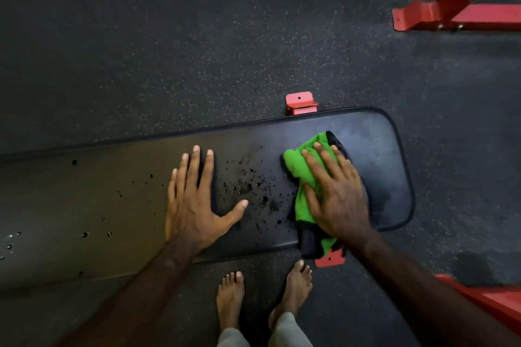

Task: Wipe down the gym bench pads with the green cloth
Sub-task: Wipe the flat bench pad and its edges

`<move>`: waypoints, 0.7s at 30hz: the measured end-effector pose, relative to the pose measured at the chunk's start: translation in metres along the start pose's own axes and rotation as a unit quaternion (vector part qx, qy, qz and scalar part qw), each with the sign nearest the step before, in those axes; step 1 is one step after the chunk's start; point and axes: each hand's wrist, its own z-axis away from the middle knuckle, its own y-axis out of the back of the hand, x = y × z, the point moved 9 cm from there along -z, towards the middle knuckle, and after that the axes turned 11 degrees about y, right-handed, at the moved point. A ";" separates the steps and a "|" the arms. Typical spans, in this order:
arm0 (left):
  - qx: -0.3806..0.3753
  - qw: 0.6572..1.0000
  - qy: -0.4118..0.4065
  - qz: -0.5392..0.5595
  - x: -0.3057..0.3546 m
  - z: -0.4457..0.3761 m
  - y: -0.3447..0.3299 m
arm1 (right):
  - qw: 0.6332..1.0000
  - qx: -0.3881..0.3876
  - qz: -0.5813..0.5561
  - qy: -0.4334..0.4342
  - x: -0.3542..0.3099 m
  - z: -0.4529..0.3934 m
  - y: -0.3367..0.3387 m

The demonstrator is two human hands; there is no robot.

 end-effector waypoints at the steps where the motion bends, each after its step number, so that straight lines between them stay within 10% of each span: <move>1: 0.000 1.000 0.003 -0.006 0.000 0.001 0.000 | 1.000 0.009 0.008 -0.013 0.014 -0.002 0.002; 6: 0.014 1.000 0.011 0.007 0.000 0.000 0.002 | 0.958 0.096 -0.033 -0.268 0.012 -0.009 0.006; 12: 0.021 0.999 0.015 0.023 0.000 0.001 0.003 | 0.990 -0.082 0.010 0.114 -0.059 0.006 -0.025; 18: 0.028 0.999 0.010 0.029 -0.002 0.000 -0.001 | 0.981 0.036 -0.035 -0.190 -0.023 -0.030 -0.011; 21: 0.036 0.998 0.010 0.047 -0.003 0.001 -0.001 | 0.998 -0.031 -0.021 -0.056 -0.075 -0.012 -0.032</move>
